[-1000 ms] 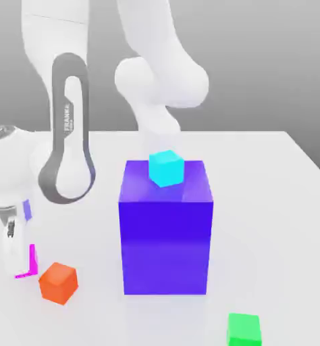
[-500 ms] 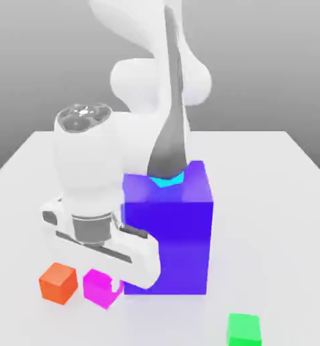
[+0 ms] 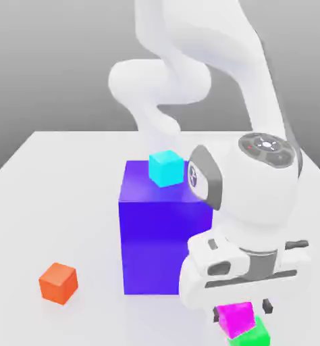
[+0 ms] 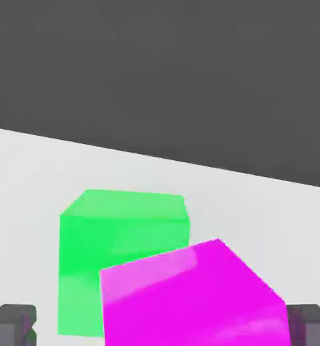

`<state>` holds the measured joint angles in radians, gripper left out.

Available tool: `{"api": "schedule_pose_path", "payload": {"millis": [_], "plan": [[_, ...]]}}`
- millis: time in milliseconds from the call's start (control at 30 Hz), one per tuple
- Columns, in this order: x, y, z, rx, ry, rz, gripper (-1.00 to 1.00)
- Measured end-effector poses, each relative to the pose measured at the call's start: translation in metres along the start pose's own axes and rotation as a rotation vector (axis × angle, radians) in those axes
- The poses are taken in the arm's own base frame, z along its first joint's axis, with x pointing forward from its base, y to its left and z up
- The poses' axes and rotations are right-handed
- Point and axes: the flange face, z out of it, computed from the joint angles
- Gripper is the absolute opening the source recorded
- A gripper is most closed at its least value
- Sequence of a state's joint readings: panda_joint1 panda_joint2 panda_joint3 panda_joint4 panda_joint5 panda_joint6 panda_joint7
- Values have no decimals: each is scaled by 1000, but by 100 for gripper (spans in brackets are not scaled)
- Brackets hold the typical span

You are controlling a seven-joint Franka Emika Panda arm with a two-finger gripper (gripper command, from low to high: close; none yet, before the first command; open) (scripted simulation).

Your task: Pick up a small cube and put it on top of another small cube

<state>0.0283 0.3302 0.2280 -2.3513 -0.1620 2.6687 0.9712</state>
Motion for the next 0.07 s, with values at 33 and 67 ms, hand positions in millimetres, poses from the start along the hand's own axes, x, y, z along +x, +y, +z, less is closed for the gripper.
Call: {"api": "schedule_pose_path", "payload": {"millis": [33, 67], "plan": [[0, -1, -12, 0, 0, -1, 100], [0, -1, -26, 0, 0, -2, 100]]}}
